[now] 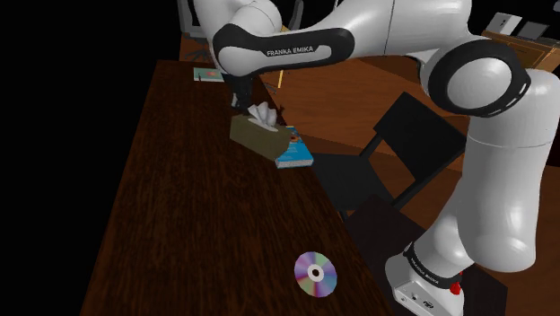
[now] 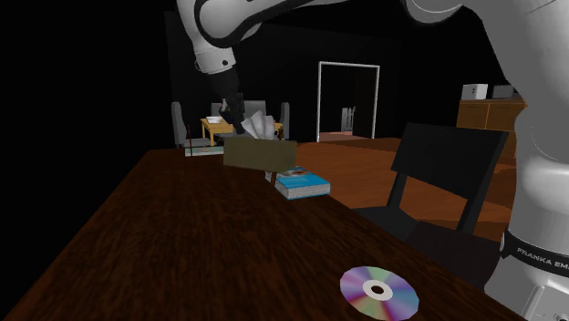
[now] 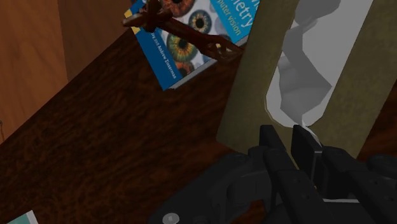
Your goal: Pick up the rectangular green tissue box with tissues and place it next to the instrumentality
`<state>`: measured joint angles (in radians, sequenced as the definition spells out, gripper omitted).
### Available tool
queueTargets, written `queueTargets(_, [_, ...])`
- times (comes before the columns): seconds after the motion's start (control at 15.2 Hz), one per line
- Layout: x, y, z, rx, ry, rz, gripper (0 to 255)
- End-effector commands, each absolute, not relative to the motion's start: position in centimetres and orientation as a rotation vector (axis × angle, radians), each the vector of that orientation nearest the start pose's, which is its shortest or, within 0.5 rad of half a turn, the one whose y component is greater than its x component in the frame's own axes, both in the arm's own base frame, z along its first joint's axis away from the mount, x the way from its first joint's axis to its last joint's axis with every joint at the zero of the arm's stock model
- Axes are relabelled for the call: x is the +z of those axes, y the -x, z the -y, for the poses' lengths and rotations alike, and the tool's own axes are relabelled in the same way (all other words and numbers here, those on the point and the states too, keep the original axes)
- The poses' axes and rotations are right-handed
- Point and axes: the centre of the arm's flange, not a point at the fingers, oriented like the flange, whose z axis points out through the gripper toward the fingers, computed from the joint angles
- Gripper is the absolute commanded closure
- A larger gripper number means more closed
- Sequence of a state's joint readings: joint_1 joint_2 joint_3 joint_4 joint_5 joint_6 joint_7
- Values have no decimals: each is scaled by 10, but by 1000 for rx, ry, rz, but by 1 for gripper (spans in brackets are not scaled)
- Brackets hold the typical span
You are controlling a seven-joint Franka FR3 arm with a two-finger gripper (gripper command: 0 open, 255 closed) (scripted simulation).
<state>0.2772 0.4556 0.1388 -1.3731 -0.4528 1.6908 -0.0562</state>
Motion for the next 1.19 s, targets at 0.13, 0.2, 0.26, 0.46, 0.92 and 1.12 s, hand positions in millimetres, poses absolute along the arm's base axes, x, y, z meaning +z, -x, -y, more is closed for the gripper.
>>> queueTargets(0.13, [470, -598, -246, 111, 3410, 957, 255])
queueTargets(0.2, [474, -587, -252, 111, 3410, 957, 255])
queueTargets(0.26, [478, -577, -259, 111, 3410, 957, 255])
queueTargets(0.46, [488, -544, -279, 111, 3410, 957, 255])
queueTargets(0.92, [514, -469, -326, 111, 3410, 957, 255])
queueTargets(1.12, [525, -436, -346, 111, 3410, 957, 255])
